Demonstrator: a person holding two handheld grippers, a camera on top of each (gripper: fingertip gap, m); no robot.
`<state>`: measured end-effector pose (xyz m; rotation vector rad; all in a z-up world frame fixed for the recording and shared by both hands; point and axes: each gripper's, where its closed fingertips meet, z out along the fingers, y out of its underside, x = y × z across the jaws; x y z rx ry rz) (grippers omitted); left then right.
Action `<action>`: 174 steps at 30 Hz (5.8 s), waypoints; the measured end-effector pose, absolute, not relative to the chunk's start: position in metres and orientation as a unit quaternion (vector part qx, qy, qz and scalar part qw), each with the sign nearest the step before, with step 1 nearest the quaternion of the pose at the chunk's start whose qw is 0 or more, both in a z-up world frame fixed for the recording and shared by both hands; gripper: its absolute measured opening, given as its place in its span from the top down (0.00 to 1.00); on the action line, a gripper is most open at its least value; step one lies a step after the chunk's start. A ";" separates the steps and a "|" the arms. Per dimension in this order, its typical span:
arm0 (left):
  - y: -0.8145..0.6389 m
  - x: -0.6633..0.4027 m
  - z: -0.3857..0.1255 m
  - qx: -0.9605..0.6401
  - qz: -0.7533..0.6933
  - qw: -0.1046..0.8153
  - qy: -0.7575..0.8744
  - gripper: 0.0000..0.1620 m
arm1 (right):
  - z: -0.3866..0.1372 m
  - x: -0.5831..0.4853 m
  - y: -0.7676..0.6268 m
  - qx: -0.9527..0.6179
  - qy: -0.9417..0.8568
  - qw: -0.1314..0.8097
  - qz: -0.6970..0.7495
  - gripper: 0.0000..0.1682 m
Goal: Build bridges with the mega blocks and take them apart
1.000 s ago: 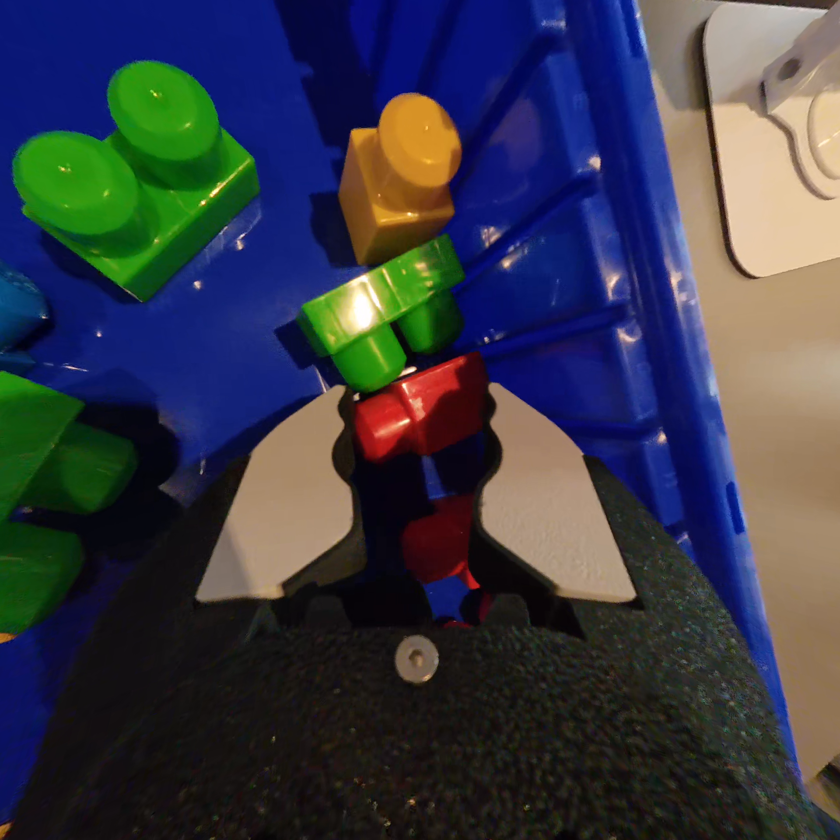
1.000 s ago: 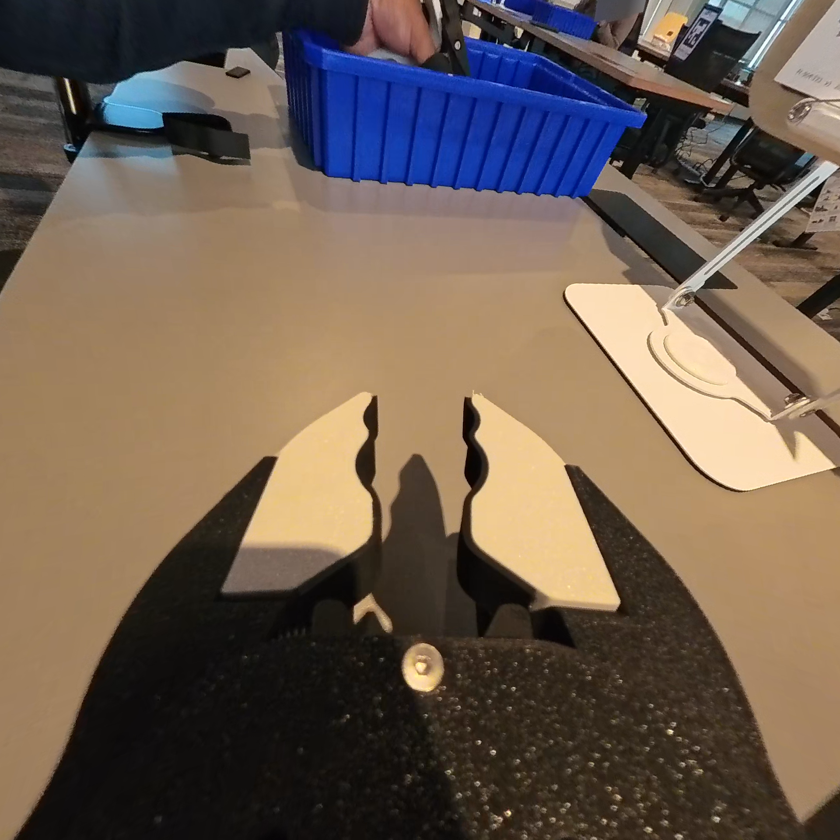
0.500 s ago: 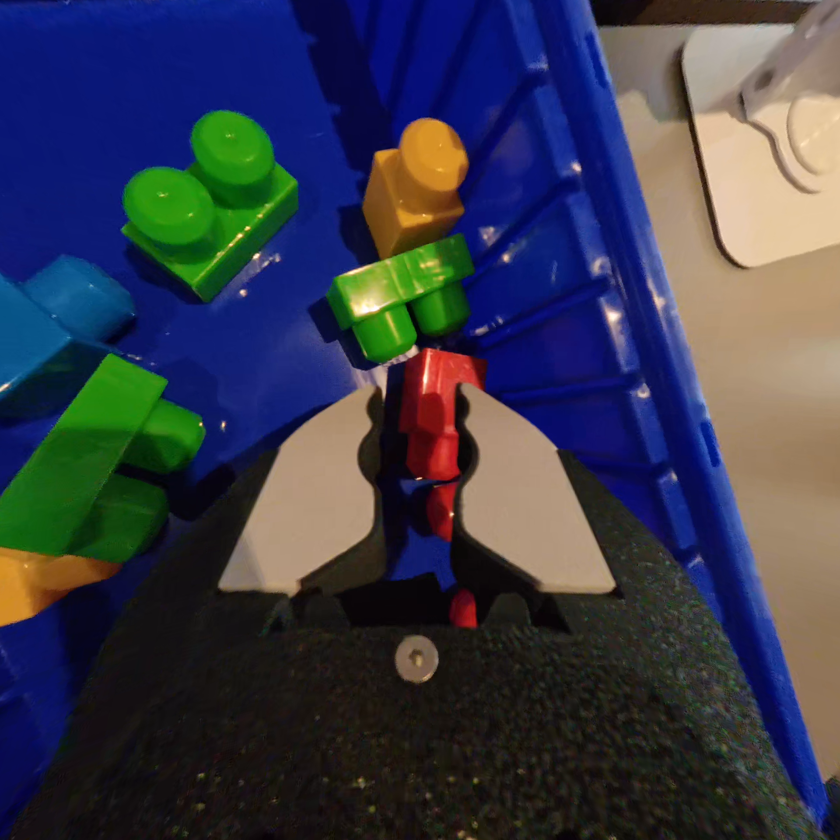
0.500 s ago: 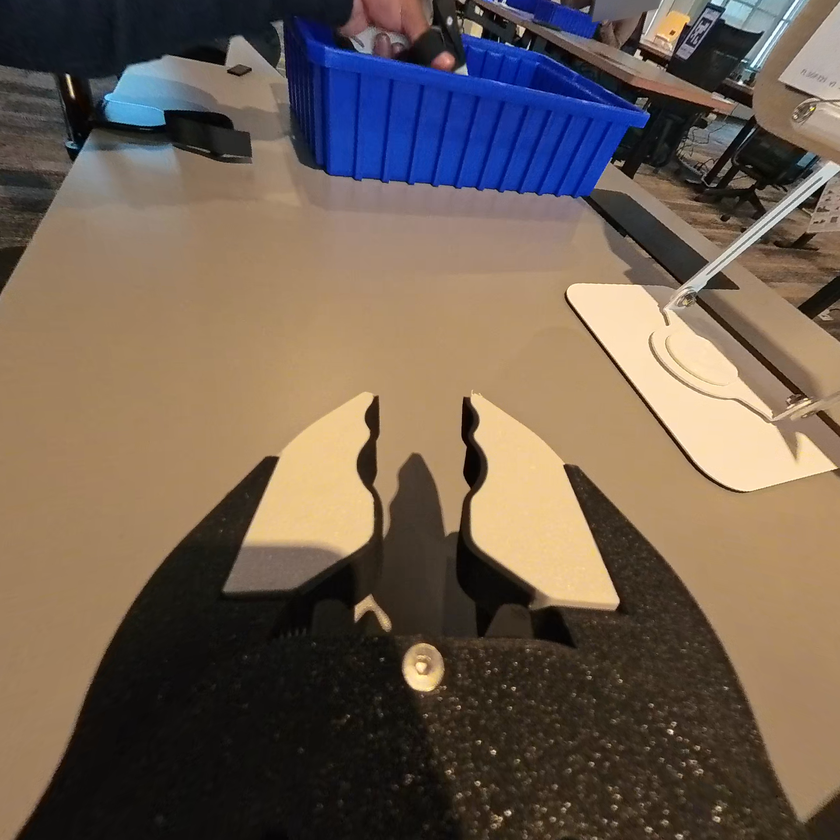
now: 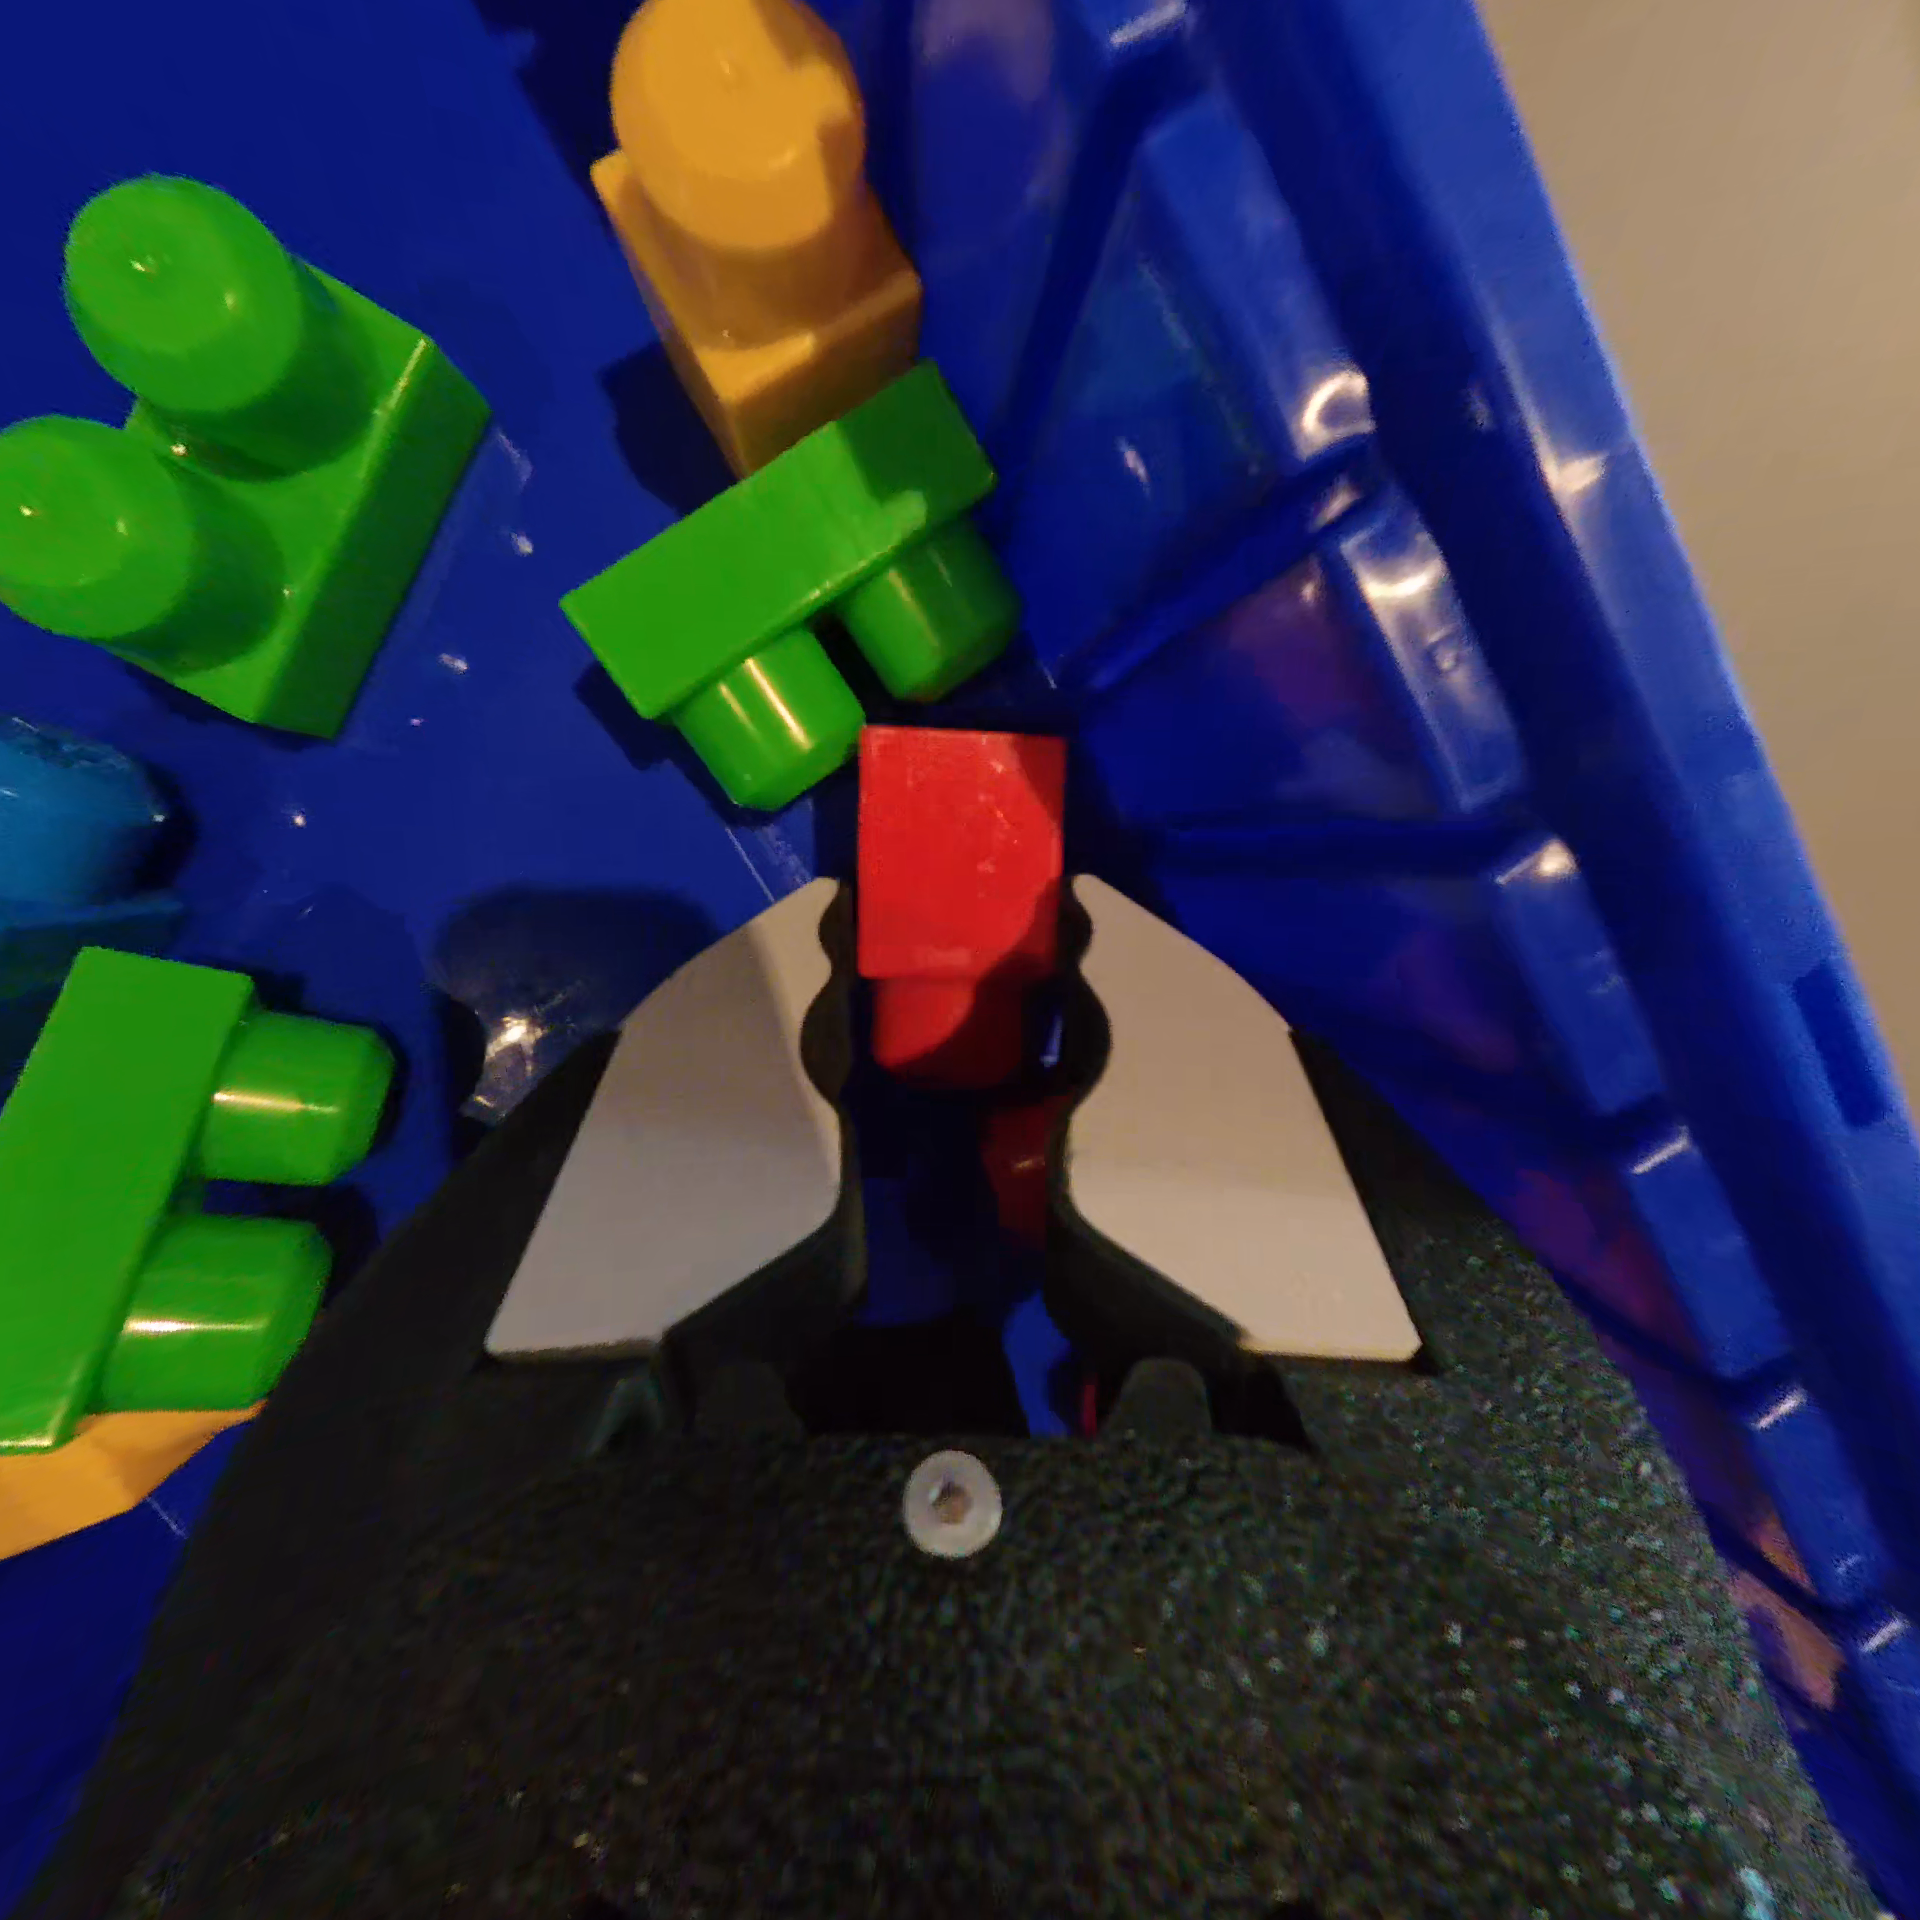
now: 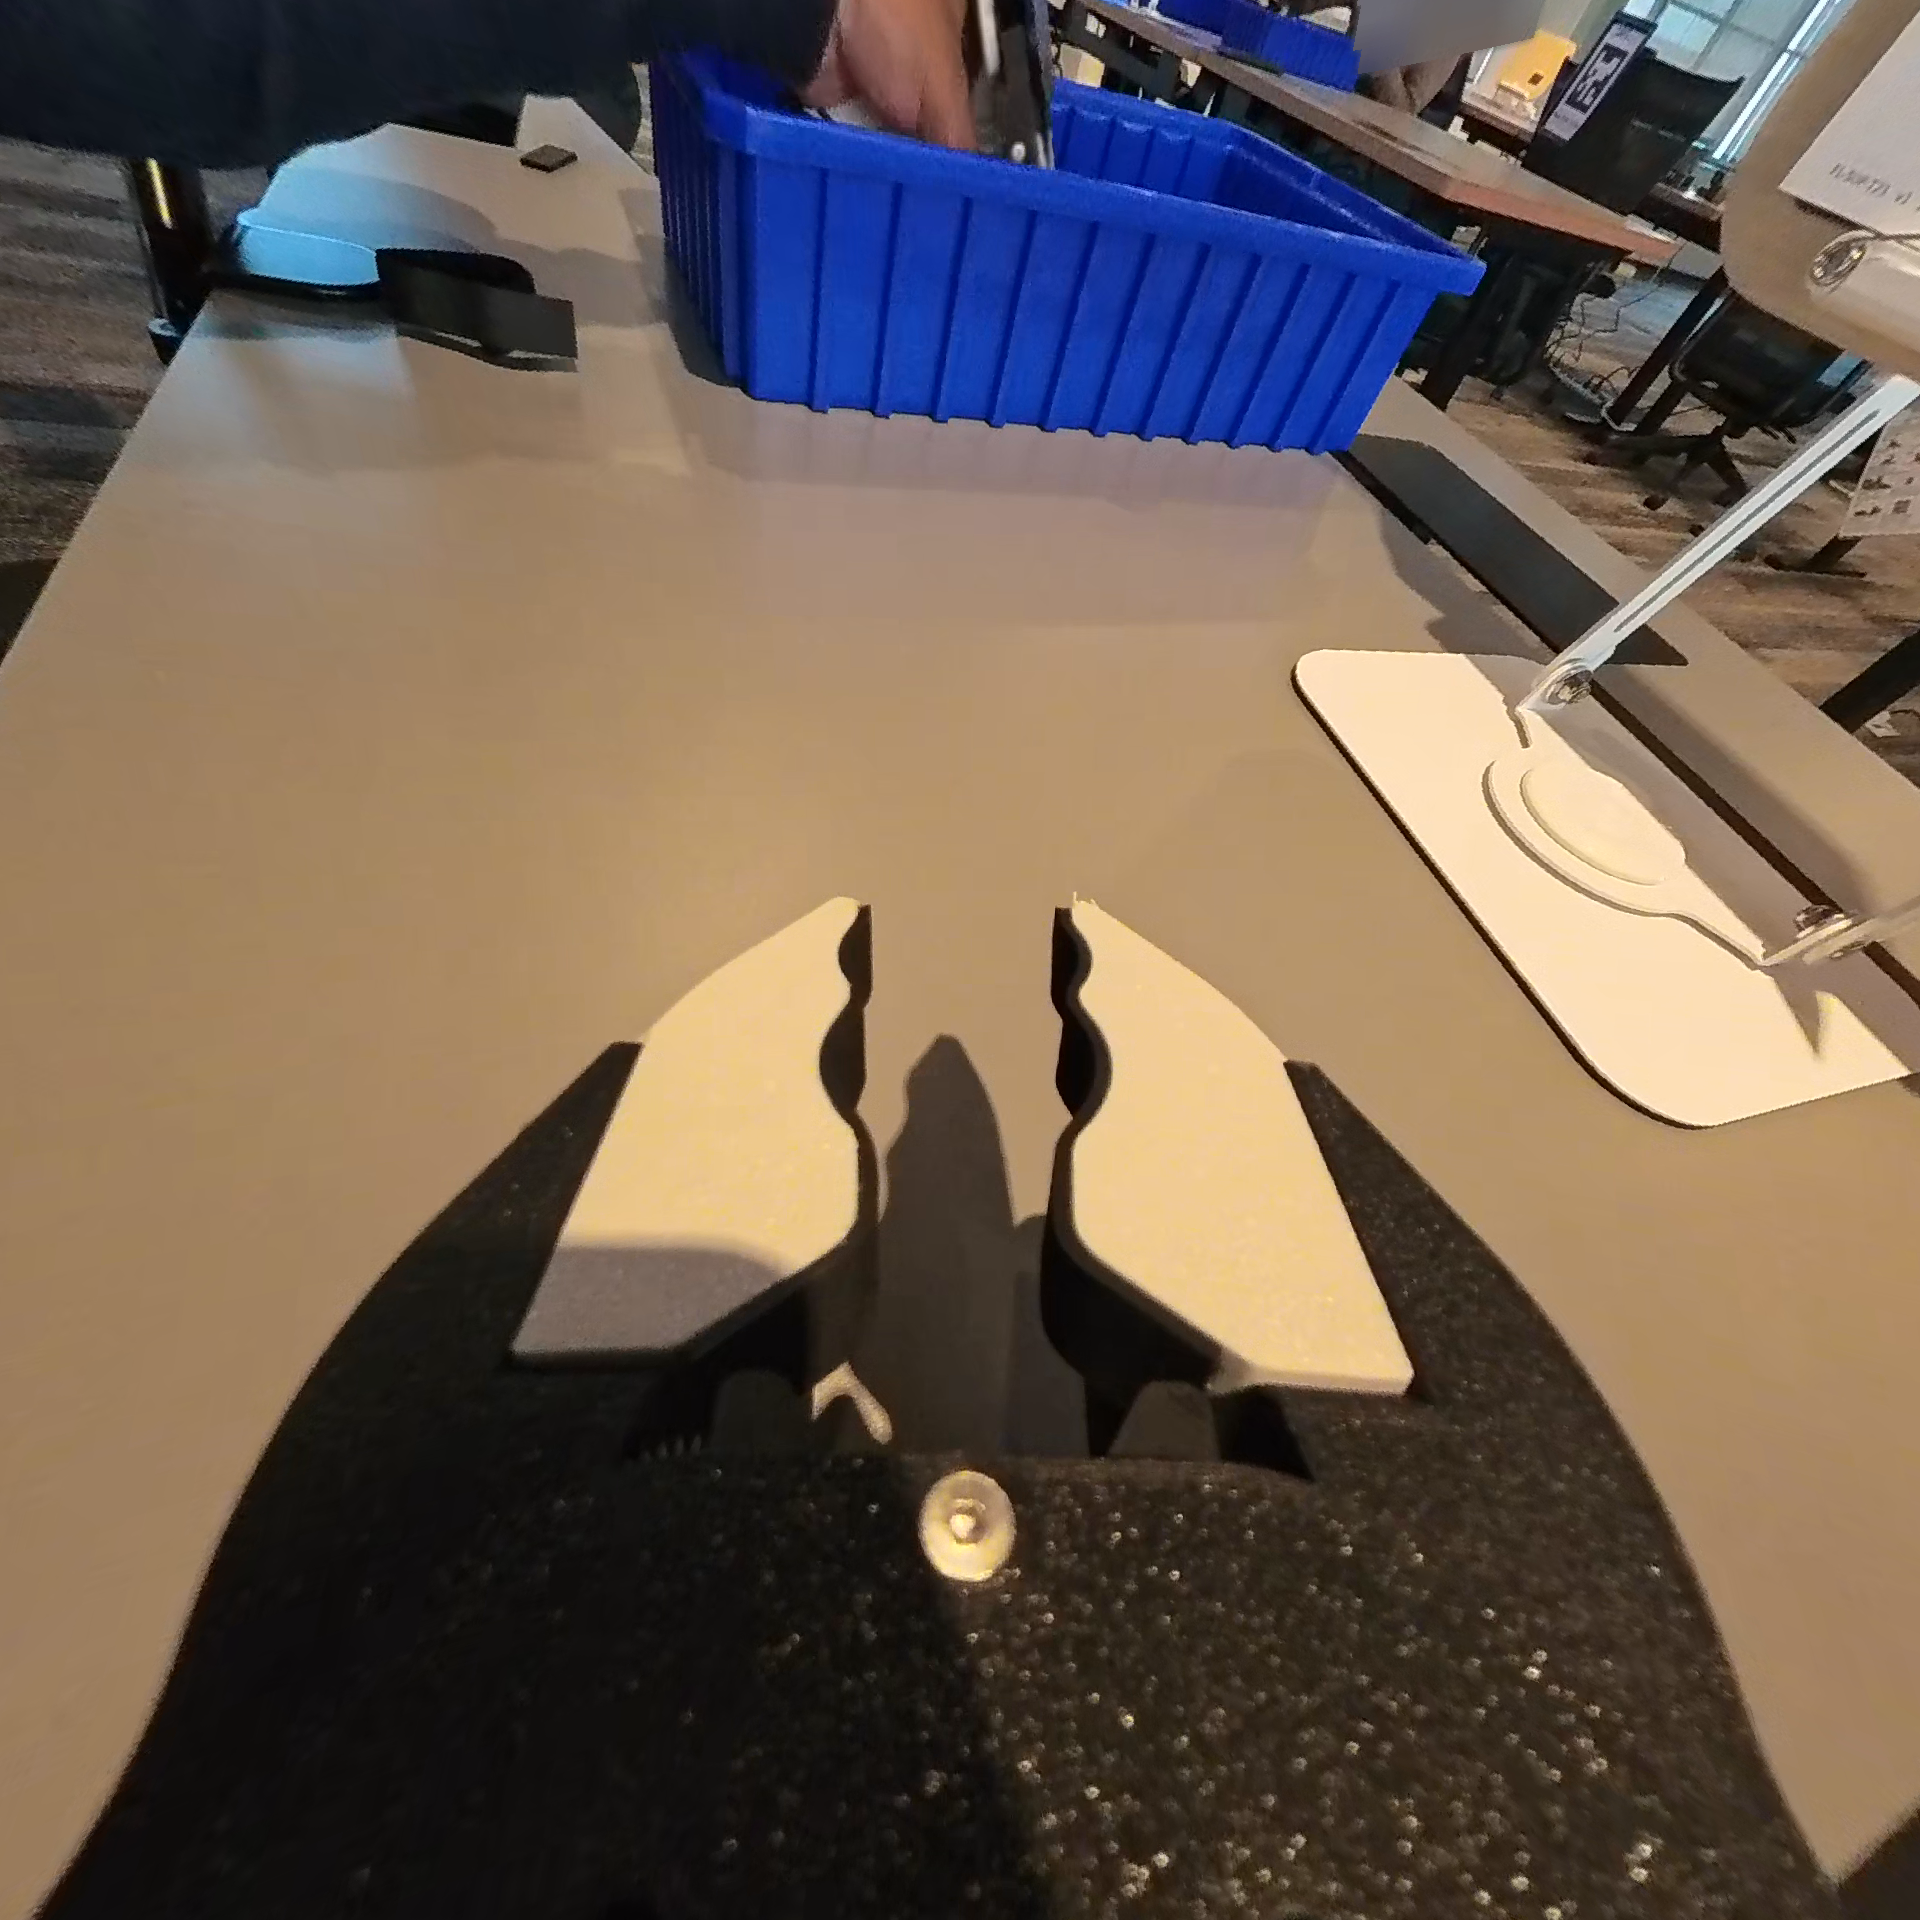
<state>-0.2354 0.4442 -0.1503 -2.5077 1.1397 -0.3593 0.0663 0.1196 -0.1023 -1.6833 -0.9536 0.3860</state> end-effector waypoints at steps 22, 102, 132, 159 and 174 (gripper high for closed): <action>0.322 -0.080 0.061 -0.621 -0.368 0.539 0.433 0.78 | -0.075 0.070 0.136 -0.679 -0.357 0.629 0.126 0.75; 0.151 0.105 -0.064 -0.270 -0.057 0.662 0.697 0.78 | -0.056 0.106 0.152 -0.694 -0.244 0.640 0.222 0.77; 0.151 0.108 -0.055 -0.260 -0.049 0.672 0.691 0.78 | -0.051 0.104 0.144 -0.684 -0.257 0.644 0.226 0.92; 0.154 0.106 -0.053 -0.261 -0.037 0.676 0.688 0.78 | -0.047 0.100 0.138 -0.678 -0.271 0.641 0.236 0.96; 0.155 0.106 -0.055 -0.260 -0.031 0.675 0.690 0.78 | -0.047 0.097 0.135 -0.676 -0.278 0.636 0.248 0.98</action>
